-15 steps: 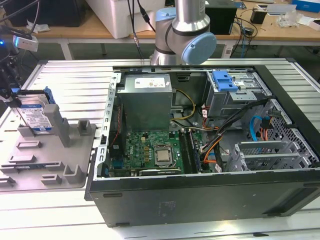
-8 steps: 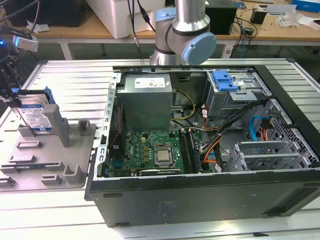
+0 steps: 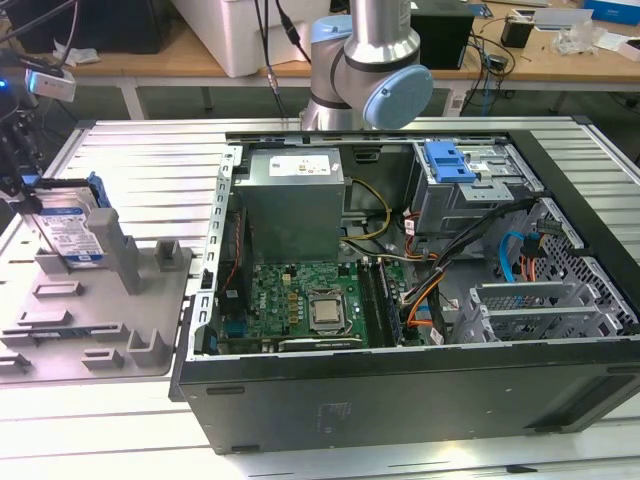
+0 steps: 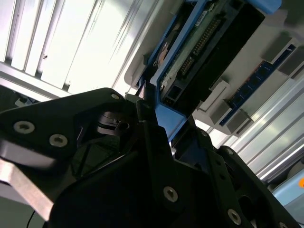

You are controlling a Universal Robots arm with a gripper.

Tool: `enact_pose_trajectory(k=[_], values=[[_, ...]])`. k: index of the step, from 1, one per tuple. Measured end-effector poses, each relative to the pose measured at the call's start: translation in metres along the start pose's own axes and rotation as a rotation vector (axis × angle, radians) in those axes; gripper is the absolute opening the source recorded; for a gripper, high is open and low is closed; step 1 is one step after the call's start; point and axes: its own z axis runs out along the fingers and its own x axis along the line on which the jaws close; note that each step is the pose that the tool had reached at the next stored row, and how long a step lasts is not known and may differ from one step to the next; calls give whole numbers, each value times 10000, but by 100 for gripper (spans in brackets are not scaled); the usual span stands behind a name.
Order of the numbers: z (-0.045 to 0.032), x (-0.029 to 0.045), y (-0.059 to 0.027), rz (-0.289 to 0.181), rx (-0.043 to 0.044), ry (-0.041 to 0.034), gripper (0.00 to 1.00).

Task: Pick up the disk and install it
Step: 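Pick up the disk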

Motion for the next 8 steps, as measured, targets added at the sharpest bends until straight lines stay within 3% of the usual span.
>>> enact_pose_trajectory(k=[8], values=[[-82, 4, 0, 0, 0, 12, 37]])
